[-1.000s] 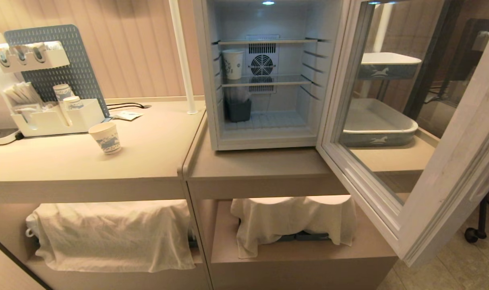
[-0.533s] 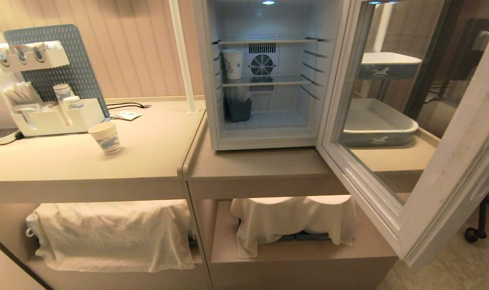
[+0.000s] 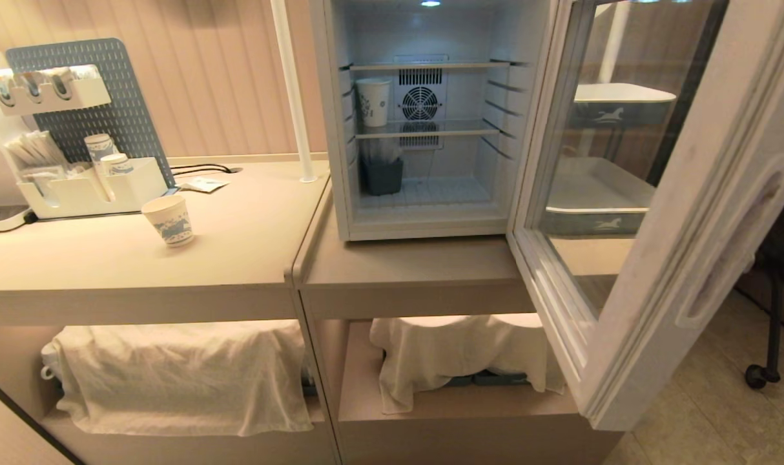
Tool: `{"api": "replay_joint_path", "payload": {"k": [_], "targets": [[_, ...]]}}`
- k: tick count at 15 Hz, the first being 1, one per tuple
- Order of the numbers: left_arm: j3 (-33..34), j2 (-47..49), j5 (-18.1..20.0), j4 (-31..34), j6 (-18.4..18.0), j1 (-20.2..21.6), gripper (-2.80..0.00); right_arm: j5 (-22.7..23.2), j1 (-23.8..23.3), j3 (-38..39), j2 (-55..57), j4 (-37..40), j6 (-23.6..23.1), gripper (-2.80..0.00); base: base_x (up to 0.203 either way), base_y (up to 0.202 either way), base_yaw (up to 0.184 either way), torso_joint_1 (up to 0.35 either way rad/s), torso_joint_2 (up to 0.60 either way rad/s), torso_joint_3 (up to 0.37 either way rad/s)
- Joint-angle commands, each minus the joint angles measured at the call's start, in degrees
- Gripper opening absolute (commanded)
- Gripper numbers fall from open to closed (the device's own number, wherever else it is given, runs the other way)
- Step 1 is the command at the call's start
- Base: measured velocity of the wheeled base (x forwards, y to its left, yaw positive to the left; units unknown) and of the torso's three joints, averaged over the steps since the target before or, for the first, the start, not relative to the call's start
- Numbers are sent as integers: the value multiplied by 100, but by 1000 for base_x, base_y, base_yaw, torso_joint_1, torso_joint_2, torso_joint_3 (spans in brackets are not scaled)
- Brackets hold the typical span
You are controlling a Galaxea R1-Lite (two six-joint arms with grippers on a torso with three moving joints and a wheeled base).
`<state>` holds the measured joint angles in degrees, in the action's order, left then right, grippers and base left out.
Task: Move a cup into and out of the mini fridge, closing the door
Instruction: Close the freezer door
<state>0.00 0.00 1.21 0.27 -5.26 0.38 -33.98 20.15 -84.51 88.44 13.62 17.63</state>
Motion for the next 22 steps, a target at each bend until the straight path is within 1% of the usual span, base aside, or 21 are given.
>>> {"api": "replay_joint_path", "payload": {"k": [1, 2, 3, 4, 6, 9, 10, 11, 13, 15, 16, 17, 18, 20, 22], "targets": [[0, 0, 2, 0, -1, 6, -280, -11, 1042, -12, -108, 31, 518, -280, 0, 0, 0, 0, 0, 0], [0, 0, 2, 0, -1, 6, -280, -12, 1505, -12, -113, 46, 857, -280, 0, 0, 0, 0, 0, 0], [0, 0, 2, 0, -1, 6, -280, -12, 1951, -14, -93, 48, 1291, -280, 0, 0, 0, 0, 0, 0], [0, 0, 2, 0, -1, 6, -280, -15, 2293, 0, -38, 39, 1759, -280, 0, 0, 0, 0, 0, 0], [0, 0, 2, 0, -1, 6, -280, -19, 2661, 47, 50, 12, 2241, -280, 0, 0, 0, 0, 0, 0], [0, 0, 2, 0, -1, 6, -280, -10, 2596, 112, 32, 34, 2174, -280, 0, 0, 0, 0, 0, 0], [0, 0, 2, 0, -1, 6, -280, -8, 2453, 136, -10, 68, 2092, -280, 0, 0, 0, 0, 0, 0], [0, 0, 2, 0, -1, 6, -280, -11, 2213, 187, -56, 53, 1877, -280, 0, 0, 0, 0, 0, 0], [0, 0, 2, 0, -1, 6, -280, 30, 1784, 298, -198, -27, 1078, -280, 0, 0, 0, 0, 0, 0], [0, 0, 2, 0, -1, 6, -280, 342, 1350, 552, -274, -281, 339, -280, 0, 0, 0, 0, 0, 0], [0, 0, 2, 0, -1, 6, -280, 429, 1178, 689, -295, -508, -100, -280, 0, 0, 0, 0, 0, 0], [0, 0, 2, 0, -1, 6, -280, 454, 1030, 812, -306, -786, -435, -280, 0, 0, 0, 0, 0, 0], [0, 0, 2, 0, -6, 6, -280, 467, 999, 881, -298, -1057, -609, -280, 0, 0, 0, 0, 0, 0], [0, 0, 2, 0, -1, 6, -280, 468, 983, 908, -166, -1537, -808, -280, 0, 0, 0, 0, 0, 0], [0, 0, 2, 0, -1, 6, -280, 442, 983, 938, -82, -1803, -1052, -280, 0, 0, 0, 0, 0, 0]]}}
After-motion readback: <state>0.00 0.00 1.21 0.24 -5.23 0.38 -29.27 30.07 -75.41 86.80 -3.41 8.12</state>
